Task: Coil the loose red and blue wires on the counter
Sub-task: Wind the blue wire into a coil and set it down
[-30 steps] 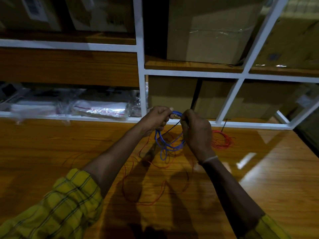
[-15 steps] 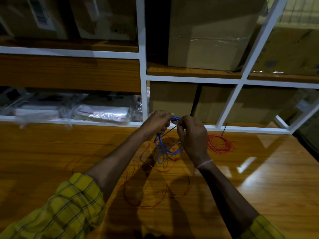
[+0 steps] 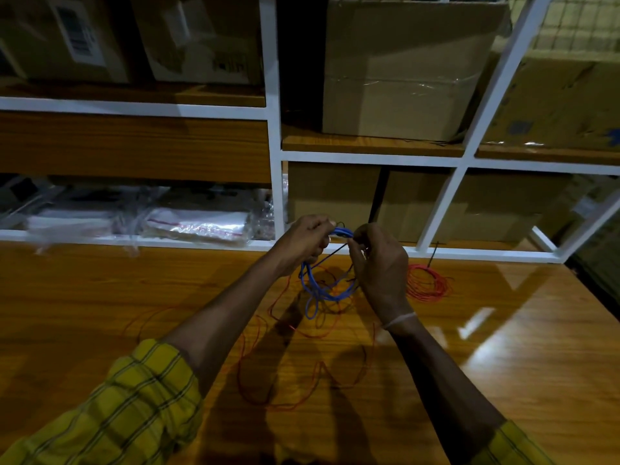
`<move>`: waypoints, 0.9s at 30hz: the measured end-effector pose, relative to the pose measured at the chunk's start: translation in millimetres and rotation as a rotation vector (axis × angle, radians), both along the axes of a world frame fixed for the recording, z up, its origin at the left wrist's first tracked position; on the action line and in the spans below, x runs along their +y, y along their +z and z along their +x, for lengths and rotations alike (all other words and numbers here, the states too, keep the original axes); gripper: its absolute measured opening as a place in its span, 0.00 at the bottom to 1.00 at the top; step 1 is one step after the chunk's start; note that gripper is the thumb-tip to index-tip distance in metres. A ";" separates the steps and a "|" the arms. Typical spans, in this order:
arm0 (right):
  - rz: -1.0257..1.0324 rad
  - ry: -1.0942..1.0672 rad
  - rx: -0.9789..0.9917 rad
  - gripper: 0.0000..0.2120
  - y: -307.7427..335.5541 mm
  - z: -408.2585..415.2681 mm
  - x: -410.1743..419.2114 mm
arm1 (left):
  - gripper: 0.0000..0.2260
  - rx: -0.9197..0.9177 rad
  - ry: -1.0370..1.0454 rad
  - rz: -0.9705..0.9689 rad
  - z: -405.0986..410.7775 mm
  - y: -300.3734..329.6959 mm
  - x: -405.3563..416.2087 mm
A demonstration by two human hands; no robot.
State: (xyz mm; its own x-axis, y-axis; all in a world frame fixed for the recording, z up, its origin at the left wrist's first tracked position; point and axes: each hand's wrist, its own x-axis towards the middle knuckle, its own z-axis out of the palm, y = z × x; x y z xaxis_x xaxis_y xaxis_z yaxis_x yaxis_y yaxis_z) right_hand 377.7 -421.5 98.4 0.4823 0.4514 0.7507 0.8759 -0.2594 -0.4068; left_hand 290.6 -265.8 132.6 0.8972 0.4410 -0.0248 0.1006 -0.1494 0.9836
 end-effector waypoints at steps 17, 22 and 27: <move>-0.009 0.040 -0.005 0.10 -7.0 5.5 3.5 | 0.13 0.001 0.022 -0.115 9.7 4.4 -6.5; -0.014 0.028 -0.084 0.09 -8.7 6.6 5.7 | 0.17 0.008 0.023 -0.118 12.2 3.0 -7.3; -0.002 0.069 -0.088 0.10 -3.8 7.1 0.2 | 0.11 0.029 0.039 -0.084 13.0 1.2 -4.1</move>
State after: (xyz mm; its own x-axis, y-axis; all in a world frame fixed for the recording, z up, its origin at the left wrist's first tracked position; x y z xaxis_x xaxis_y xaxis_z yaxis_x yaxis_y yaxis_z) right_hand 384.8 -421.3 94.6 0.3821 0.4828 0.7880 0.9241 -0.1978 -0.3269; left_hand 303.6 -269.9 133.8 0.8778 0.4707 -0.0888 0.1332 -0.0618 0.9892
